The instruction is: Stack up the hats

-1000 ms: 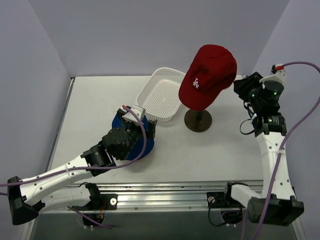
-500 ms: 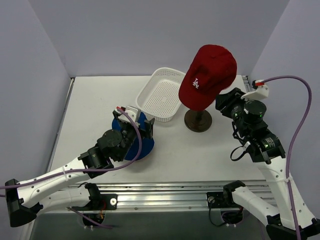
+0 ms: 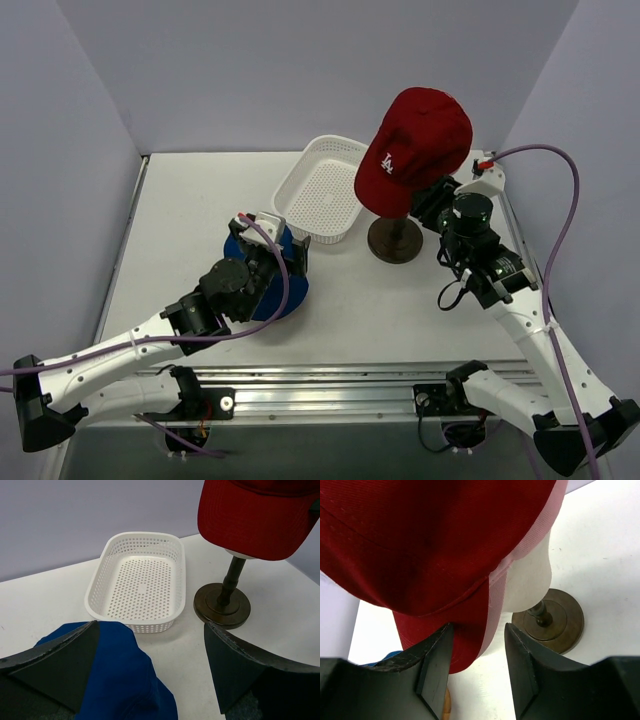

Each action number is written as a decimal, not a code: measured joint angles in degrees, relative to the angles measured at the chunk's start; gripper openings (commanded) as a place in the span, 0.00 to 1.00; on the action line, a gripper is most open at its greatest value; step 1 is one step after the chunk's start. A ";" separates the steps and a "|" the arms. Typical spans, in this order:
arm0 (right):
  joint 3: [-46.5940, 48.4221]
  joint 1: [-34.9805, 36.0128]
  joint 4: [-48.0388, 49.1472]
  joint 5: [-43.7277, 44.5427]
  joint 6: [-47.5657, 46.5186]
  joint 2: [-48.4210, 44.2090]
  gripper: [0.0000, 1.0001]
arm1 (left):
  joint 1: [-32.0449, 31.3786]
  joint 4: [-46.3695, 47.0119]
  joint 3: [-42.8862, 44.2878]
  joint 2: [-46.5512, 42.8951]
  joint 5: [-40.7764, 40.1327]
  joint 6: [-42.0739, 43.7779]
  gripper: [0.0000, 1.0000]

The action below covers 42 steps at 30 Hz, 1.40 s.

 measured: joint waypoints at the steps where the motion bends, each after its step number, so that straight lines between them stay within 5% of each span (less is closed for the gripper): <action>1: 0.00 0.00 0.39 0.00 0.11 0.22 0.41 | 0.00 0.00 0.00 0.00 -0.02 0.02 0.94; 13: 0.02 0.63 2.29 4.37 0.92 2.49 0.15 | 0.00 0.02 -0.02 0.00 -0.37 0.15 0.94; 21: 0.04 -0.46 0.61 8.59 -0.79 2.25 0.13 | 0.00 0.09 -0.02 0.00 -0.44 0.52 0.94; 32: 3.08 -13.57 -1.16 4.02 -4.72 4.59 0.11 | 0.00 0.17 -0.02 0.00 -0.44 0.52 0.94; 37: 6.62 -10.99 -5.55 4.22 -4.79 4.04 0.09 | 0.00 0.20 -0.02 0.02 -0.61 0.52 0.94; 42: 14.71 -1.09 -9.94 8.11 -4.31 3.23 0.09 | 0.07 0.26 -0.02 0.00 -0.28 0.33 0.97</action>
